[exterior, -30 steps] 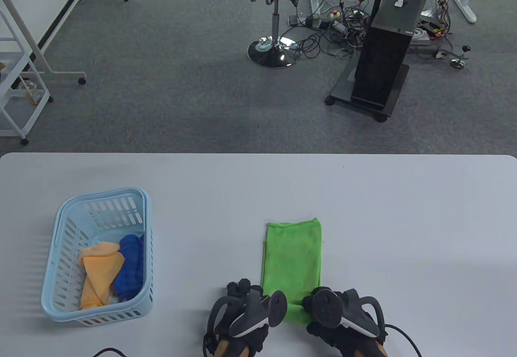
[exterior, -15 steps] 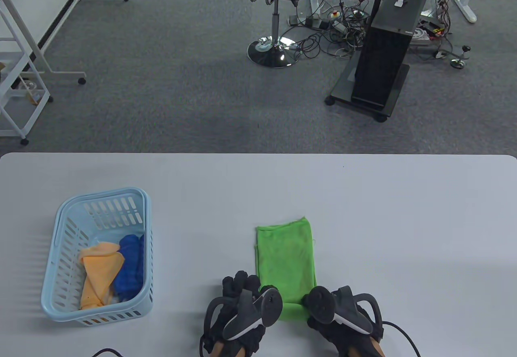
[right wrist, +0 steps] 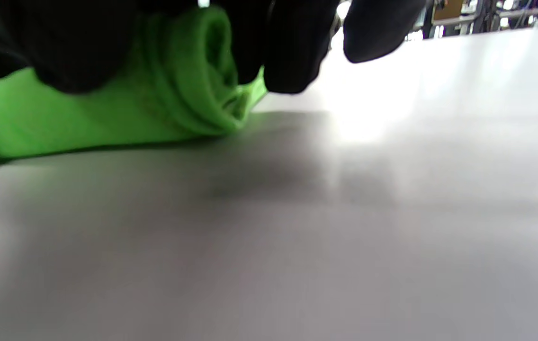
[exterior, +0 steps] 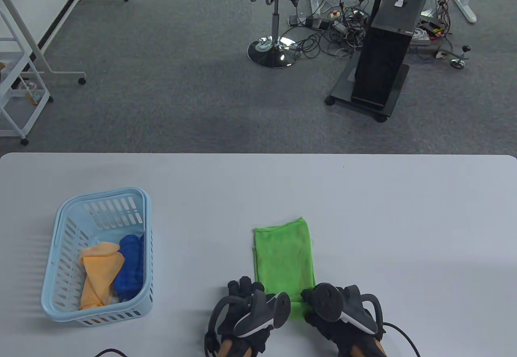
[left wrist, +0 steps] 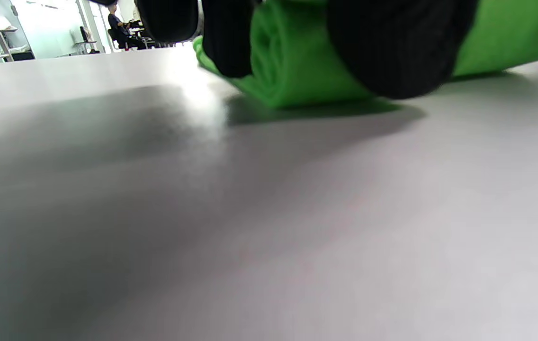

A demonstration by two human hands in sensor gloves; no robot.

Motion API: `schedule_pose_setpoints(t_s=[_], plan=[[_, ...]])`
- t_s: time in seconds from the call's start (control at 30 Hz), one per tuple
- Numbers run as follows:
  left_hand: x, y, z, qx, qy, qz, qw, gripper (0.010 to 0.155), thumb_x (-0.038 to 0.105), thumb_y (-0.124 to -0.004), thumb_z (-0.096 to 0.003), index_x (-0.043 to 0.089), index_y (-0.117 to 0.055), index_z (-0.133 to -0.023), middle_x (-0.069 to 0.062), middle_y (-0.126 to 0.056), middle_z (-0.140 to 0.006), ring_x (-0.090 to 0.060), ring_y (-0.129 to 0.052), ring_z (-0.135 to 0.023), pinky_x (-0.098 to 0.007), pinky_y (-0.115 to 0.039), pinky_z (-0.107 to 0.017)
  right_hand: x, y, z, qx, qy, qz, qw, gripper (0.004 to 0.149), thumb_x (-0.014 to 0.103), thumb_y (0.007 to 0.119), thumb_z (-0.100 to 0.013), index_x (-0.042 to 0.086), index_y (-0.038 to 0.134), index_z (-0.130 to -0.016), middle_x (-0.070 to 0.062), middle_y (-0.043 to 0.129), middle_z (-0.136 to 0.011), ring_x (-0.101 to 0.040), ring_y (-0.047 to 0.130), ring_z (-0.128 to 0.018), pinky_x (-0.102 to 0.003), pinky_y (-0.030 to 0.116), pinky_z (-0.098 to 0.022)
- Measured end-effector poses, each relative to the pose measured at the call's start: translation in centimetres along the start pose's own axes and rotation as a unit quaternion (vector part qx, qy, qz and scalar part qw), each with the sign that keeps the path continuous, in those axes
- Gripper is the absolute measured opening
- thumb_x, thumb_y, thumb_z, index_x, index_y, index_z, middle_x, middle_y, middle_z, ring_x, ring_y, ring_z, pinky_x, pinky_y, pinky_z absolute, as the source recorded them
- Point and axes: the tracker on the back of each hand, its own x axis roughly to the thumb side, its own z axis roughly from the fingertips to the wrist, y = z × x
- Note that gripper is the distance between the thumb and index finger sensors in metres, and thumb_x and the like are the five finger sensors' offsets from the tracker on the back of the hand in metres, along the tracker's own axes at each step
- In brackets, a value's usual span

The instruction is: Roll rectangular towel into towel roll

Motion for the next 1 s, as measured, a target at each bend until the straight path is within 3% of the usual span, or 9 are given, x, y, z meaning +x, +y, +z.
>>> schedule_pose_setpoints(t_s=[0.2, 0.37, 0.43, 0.53, 0.57, 0.63, 0.77, 0.87, 1.0], plan=[[-0.6, 0.3, 0.0, -0.011, -0.002, 0.044, 0.999, 0.058, 0.050, -0.074, -0.0362, 0.033, -0.081, -0.091, -0.015, -0.069, -0.102, -0.045, -0.050, -0.102, -0.069, -0.038, -0.070, 0.4, 0.8, -0.3, 0.047, 0.010, 0.056, 0.997, 0.072, 0.044, 0.083, -0.027, 0.030, 0.059, -0.093, -0.006, 0.053, -0.099, -0.031, 0.066, -0.092, -0.058, 0.055, -0.069], [-0.6, 0.5, 0.3, -0.027, -0.021, 0.086, 0.996, 0.060, 0.053, -0.067, -0.0369, 0.026, -0.088, -0.087, -0.015, -0.069, -0.102, -0.046, -0.048, -0.102, -0.069, -0.037, -0.070, 0.3, 0.3, -0.1, 0.007, -0.005, 0.016, 1.000, 0.061, 0.039, 0.081, -0.028, 0.025, 0.075, -0.086, -0.004, 0.069, -0.092, -0.028, 0.078, -0.083, -0.057, 0.060, -0.066], [-0.7, 0.7, 0.5, -0.022, -0.024, 0.082, 0.996, 0.062, 0.057, -0.070, -0.0358, 0.025, -0.091, -0.084, -0.016, -0.070, -0.102, -0.047, -0.048, -0.102, -0.069, -0.036, -0.070, 0.3, 0.2, -0.1, 0.022, -0.010, 0.010, 1.000, 0.059, 0.039, 0.081, -0.028, 0.025, 0.077, -0.085, -0.004, 0.072, -0.090, -0.027, 0.081, -0.080, -0.056, 0.061, -0.066], [-0.6, 0.9, 0.8, -0.005, -0.024, 0.063, 0.998, 0.068, 0.057, -0.076, -0.0349, 0.038, -0.061, -0.098, -0.015, -0.056, -0.107, -0.045, -0.044, -0.103, -0.069, -0.034, -0.071, 0.0, 0.2, -0.3, 0.028, -0.006, -0.007, 1.000, 0.057, 0.041, 0.079, -0.029, 0.026, 0.080, -0.084, -0.004, 0.076, -0.087, -0.026, 0.084, -0.076, -0.056, 0.062, -0.065], [-0.5, 1.0, 0.8, 0.004, -0.030, 0.063, 0.998, 0.067, 0.054, -0.077, -0.0358, 0.038, -0.058, -0.098, -0.015, -0.053, -0.108, -0.045, -0.042, -0.103, -0.069, -0.034, -0.071, 0.0, 0.2, -0.3, 0.028, -0.005, -0.011, 1.000, 0.057, 0.041, 0.078, -0.029, 0.026, 0.081, -0.084, -0.004, 0.077, -0.085, -0.026, 0.085, -0.075, -0.056, 0.062, -0.065], [-0.2, 1.2, 0.9, 0.021, -0.033, 0.047, 0.998, 0.058, 0.045, -0.078, -0.0396, 0.039, -0.059, -0.095, -0.014, -0.053, -0.107, -0.044, -0.043, -0.103, -0.068, -0.034, -0.071, -0.1, 0.1, -0.3, 0.025, -0.006, -0.023, 0.999, 0.057, 0.043, 0.075, -0.029, 0.023, 0.085, -0.081, -0.005, 0.081, -0.081, -0.027, 0.088, -0.070, -0.056, 0.064, -0.064], [0.0, 0.6, 0.6, -0.009, -0.036, 0.027, 0.999, 0.053, 0.042, -0.073, -0.0422, 0.040, -0.065, -0.095, -0.014, -0.058, -0.107, -0.044, -0.044, -0.103, -0.068, -0.034, -0.071, -0.2, 0.1, -0.4, 0.022, -0.003, -0.023, 0.999, 0.056, 0.044, 0.072, -0.030, 0.023, 0.087, -0.080, -0.005, 0.084, -0.076, -0.026, 0.090, -0.065, -0.055, 0.066, -0.063], [-0.1, 0.5, 0.7, -0.007, -0.045, 0.035, 0.998, 0.063, 0.053, -0.072, -0.0374, 0.036, -0.065, -0.098, -0.016, -0.057, -0.108, -0.046, -0.042, -0.103, -0.068, -0.033, -0.071, -0.1, 0.1, -0.4, 0.028, 0.010, -0.006, 1.000, 0.057, 0.046, 0.073, -0.030, 0.024, 0.077, -0.083, -0.003, 0.082, -0.076, -0.025, 0.089, -0.065, -0.062, 0.054, -0.067], [0.3, -0.1, 0.6, -0.029, -0.041, -0.011, 0.999, 0.076, 0.056, -0.079, -0.0340, 0.034, -0.054, -0.102, -0.015, -0.054, -0.109, -0.046, -0.041, -0.104, -0.069, -0.033, -0.071, -0.1, 0.0, -0.3, 0.004, 0.017, -0.014, 1.000, 0.062, 0.046, 0.077, -0.028, 0.024, 0.064, -0.085, -0.002, 0.081, -0.075, -0.024, 0.089, -0.065, -0.061, 0.057, -0.066]])
